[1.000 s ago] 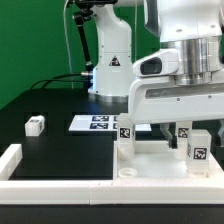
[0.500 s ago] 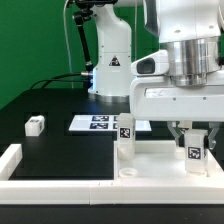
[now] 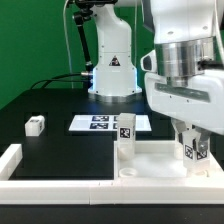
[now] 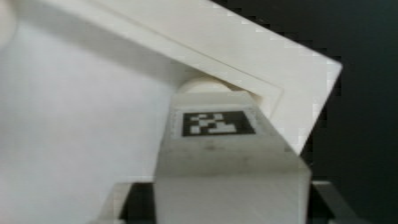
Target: Assemble square table
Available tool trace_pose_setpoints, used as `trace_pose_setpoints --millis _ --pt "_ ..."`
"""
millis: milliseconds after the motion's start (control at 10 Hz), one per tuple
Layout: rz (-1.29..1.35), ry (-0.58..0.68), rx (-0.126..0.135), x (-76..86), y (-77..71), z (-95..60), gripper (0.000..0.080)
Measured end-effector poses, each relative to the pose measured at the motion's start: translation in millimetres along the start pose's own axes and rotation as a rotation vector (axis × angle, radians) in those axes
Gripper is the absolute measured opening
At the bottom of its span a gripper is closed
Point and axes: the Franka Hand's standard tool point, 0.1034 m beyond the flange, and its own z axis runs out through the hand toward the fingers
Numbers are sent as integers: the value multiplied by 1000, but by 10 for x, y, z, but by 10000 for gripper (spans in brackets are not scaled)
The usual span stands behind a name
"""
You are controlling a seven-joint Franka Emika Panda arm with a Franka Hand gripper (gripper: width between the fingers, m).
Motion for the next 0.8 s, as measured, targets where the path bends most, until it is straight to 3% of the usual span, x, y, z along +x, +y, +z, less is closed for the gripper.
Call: trace_pose_setpoints --millis 200,400,500,600,700,800 --pt "228 -23 7 -36 5 12 290" --pt "278 -23 7 -62 0 14 290" --pt "245 -23 7 -62 2 16 385" --pt "217 -21 6 -69 2 17 550" --pt "53 -12 4 -90 1 22 550" --pt "-167 -1 -10 -97 13 32 628"
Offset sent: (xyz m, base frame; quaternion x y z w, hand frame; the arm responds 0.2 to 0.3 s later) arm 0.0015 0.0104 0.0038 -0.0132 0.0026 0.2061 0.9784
